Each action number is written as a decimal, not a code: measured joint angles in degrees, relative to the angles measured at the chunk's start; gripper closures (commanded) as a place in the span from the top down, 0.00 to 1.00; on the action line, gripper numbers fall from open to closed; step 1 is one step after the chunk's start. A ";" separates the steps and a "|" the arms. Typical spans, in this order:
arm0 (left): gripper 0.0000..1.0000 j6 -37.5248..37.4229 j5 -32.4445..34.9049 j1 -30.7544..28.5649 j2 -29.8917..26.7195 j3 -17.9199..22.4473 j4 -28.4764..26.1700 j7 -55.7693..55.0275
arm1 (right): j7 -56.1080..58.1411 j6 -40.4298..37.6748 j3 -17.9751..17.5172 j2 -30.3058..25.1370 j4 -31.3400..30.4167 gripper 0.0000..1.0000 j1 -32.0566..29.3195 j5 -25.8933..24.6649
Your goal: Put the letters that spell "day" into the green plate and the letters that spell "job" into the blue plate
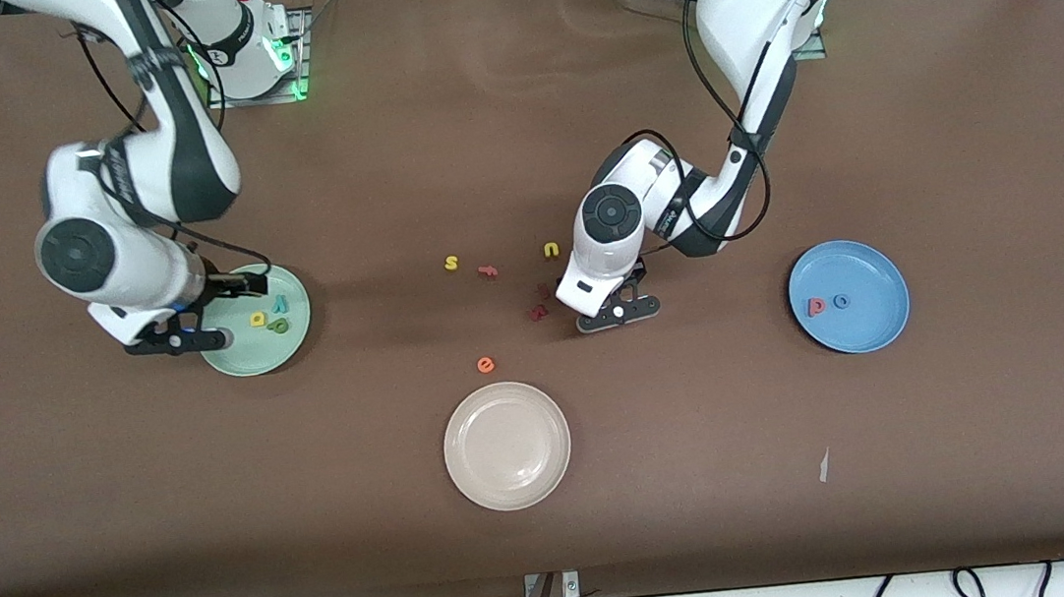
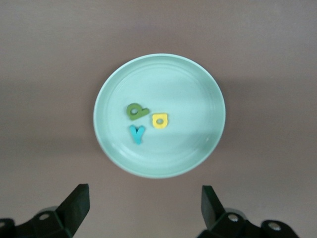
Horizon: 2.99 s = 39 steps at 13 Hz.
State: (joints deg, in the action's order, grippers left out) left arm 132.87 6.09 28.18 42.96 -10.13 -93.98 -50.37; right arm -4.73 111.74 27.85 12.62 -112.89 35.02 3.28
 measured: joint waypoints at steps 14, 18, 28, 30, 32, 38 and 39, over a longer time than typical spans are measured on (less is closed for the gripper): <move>0.00 -7.14 0.20 -6.43 -2.04 1.32 2.39 9.03 | 5.32 -15.66 5.11 -8.02 15.88 1.00 0.60 -2.88; 0.00 -14.31 0.20 -15.97 -4.69 1.34 2.32 25.20 | 5.18 -16.12 1.96 -7.68 18.89 1.00 -3.18 -2.88; 1.00 -20.53 0.22 -34.01 -5.93 1.50 0.98 68.26 | 5.59 -19.30 -25.66 -14.82 17.35 1.00 -34.42 -2.57; 1.00 -20.98 0.23 -34.42 -5.99 1.51 1.39 69.90 | 5.53 -19.96 -28.00 -16.27 16.54 1.00 -35.84 -2.57; 1.00 -22.67 0.24 -34.67 -6.86 1.62 3.15 69.91 | 5.51 -19.92 -28.39 -16.28 16.29 1.00 -36.05 -2.57; 1.00 -43.35 0.27 -35.93 -10.96 3.18 15.51 69.65 | 5.51 -19.74 -28.31 -15.88 16.12 1.00 -36.69 -2.57; 1.00 -44.84 0.27 -35.99 -11.65 3.72 16.78 69.40 | 5.51 -19.72 -28.31 -15.81 16.12 1.00 -36.78 -2.57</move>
State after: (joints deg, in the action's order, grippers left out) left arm 88.03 6.36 -7.81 31.31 -6.42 -77.20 19.03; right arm 0.78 92.02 -0.46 -3.19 -96.76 -1.76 0.71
